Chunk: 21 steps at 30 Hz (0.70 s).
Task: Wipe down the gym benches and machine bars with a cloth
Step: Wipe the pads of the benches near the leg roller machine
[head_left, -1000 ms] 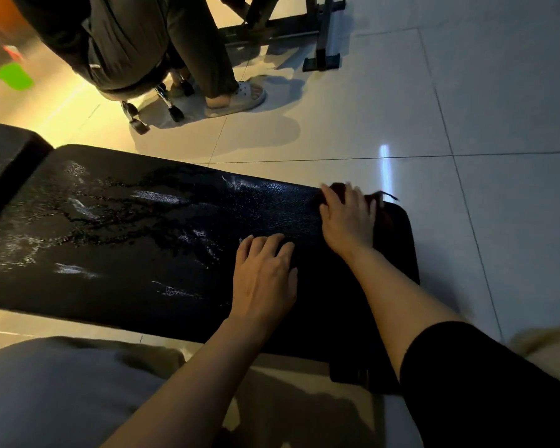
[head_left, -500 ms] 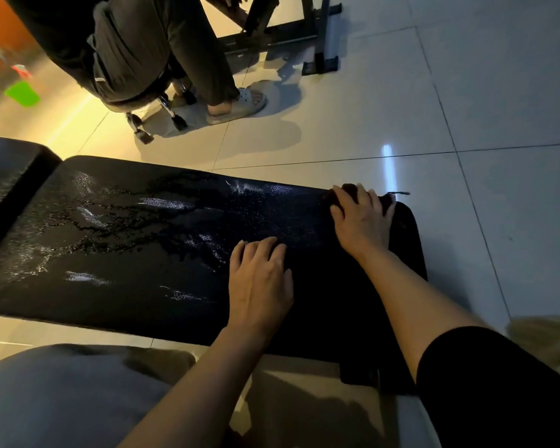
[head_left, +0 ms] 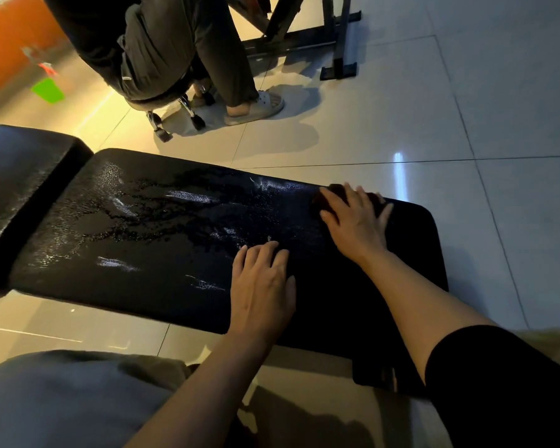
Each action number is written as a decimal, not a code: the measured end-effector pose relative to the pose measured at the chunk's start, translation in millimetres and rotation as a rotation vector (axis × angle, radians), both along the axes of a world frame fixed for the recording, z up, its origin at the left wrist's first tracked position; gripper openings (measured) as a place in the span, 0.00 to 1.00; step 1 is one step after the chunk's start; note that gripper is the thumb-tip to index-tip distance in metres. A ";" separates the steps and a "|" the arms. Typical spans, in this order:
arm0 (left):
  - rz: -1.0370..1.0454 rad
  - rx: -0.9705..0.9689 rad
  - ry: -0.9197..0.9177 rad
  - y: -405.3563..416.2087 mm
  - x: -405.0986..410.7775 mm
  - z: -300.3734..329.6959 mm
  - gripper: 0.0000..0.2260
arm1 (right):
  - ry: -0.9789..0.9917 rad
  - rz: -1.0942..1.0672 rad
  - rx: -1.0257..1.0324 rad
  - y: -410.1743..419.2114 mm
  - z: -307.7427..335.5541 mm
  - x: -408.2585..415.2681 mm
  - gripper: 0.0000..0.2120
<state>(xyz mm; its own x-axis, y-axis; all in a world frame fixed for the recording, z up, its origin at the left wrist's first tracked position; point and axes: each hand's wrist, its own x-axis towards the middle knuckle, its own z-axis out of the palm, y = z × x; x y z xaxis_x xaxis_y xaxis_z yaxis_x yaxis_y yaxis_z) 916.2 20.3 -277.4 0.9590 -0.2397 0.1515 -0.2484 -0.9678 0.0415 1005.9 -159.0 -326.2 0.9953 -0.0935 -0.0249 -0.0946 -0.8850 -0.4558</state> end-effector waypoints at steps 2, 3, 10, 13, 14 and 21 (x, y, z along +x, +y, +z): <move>-0.012 -0.009 0.004 -2.7 -1.5 0.3 0.19 | 0.056 -0.125 0.015 -18.4 -4.5 -8.4 0.23; -0.017 -0.014 0.007 -3.4 -3.4 0.5 0.19 | 0.076 -0.164 0.016 -19.8 -4.5 -9.1 0.23; 0.048 0.021 0.031 19.9 -19.8 6.8 0.22 | -0.093 0.189 -0.034 74.6 22.5 -24.6 0.23; 0.038 0.037 0.038 26.6 -24.3 9.1 0.22 | -0.102 0.325 -0.079 74.5 23.7 -35.2 0.23; 0.030 0.037 0.040 26.5 -25.9 8.7 0.21 | -0.092 0.302 -0.080 63.2 20.7 -37.1 0.23; -0.039 -0.007 0.057 19.0 -44.3 4.6 0.20 | 0.086 -0.195 0.031 -7.0 -0.6 -59.6 0.22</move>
